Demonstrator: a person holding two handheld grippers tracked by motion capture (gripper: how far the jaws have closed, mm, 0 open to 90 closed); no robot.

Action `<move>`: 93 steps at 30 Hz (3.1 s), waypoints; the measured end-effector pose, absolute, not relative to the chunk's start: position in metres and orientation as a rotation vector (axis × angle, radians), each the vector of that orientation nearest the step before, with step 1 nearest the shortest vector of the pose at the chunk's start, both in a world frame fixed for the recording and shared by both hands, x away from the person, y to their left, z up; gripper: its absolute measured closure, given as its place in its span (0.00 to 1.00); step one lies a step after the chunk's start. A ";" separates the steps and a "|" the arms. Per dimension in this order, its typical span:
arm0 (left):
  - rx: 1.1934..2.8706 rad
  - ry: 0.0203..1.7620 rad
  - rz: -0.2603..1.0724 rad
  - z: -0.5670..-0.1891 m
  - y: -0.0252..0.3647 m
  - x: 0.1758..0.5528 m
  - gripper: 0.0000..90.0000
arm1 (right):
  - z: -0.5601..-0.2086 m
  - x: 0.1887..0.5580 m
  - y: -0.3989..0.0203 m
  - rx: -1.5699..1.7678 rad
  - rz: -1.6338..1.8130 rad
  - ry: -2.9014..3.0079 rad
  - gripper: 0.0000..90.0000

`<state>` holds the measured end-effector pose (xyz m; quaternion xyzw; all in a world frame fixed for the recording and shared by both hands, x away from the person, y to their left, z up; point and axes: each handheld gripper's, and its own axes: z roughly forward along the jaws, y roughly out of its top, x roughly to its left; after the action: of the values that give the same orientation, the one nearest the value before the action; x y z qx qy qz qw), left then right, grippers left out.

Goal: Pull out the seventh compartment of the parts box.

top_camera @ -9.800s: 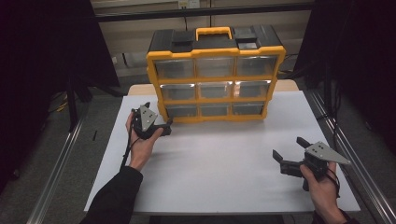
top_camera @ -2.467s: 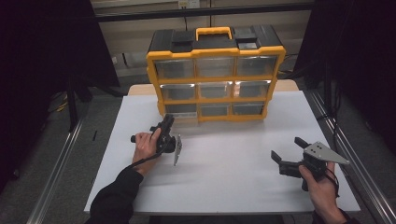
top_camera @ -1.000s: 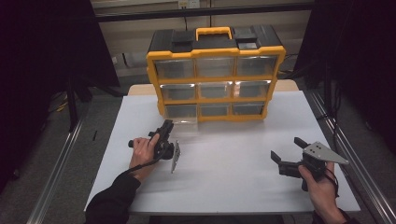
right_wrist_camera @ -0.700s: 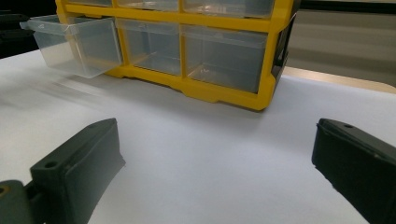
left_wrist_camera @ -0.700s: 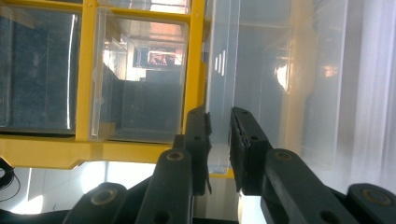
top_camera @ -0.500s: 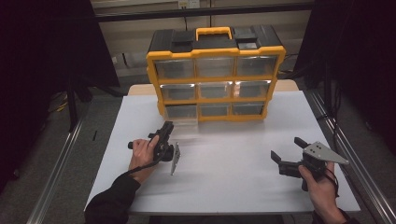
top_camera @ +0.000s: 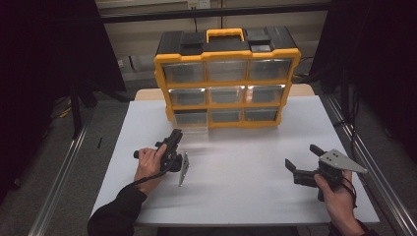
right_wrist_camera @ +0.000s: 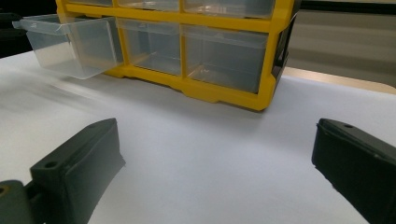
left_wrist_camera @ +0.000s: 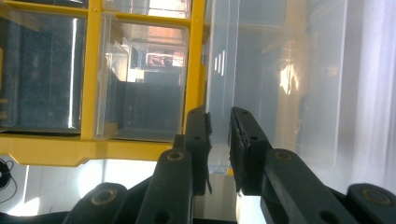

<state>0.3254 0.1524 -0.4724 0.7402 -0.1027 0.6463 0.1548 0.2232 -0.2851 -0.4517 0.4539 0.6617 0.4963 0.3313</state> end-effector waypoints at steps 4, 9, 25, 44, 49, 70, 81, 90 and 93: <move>2.122 -0.287 1.846 -0.473 0.153 0.325 0.87 | -0.452 0.223 -0.285 1.186 1.297 1.730 0.01; 2.131 -0.318 1.834 -0.474 0.153 0.323 0.86 | -0.452 0.223 -0.285 1.186 1.297 1.730 0.01; 2.113 -0.133 1.725 -0.476 0.152 0.325 0.78 | -0.452 0.223 -0.285 1.180 1.301 1.737 0.01; 2.031 0.139 1.593 -0.474 0.151 0.336 0.14 | -0.453 0.224 -0.286 1.186 1.296 1.739 0.01; 1.954 0.256 1.530 -0.466 0.153 0.338 0.11 | -0.453 0.225 -0.286 1.189 1.292 1.744 0.01; 1.758 0.916 0.787 -0.444 0.177 0.351 0.07 | -0.454 0.226 -0.287 1.199 1.290 1.749 0.01; 1.668 0.981 0.535 -0.440 0.190 0.346 0.06 | -0.453 0.225 -0.284 1.192 1.281 1.748 0.02; 1.710 0.919 0.618 -0.439 0.199 0.327 0.05 | -0.453 0.225 -0.285 1.194 1.287 1.743 0.01; 1.655 0.949 0.648 -0.439 0.207 0.321 0.06 | -0.453 0.225 -0.285 1.195 1.285 1.739 0.01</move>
<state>0.3210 0.2074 -0.4388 0.6946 0.3982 0.2719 0.5339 0.2249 -0.2847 -0.4531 0.4565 0.6647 0.4912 0.3292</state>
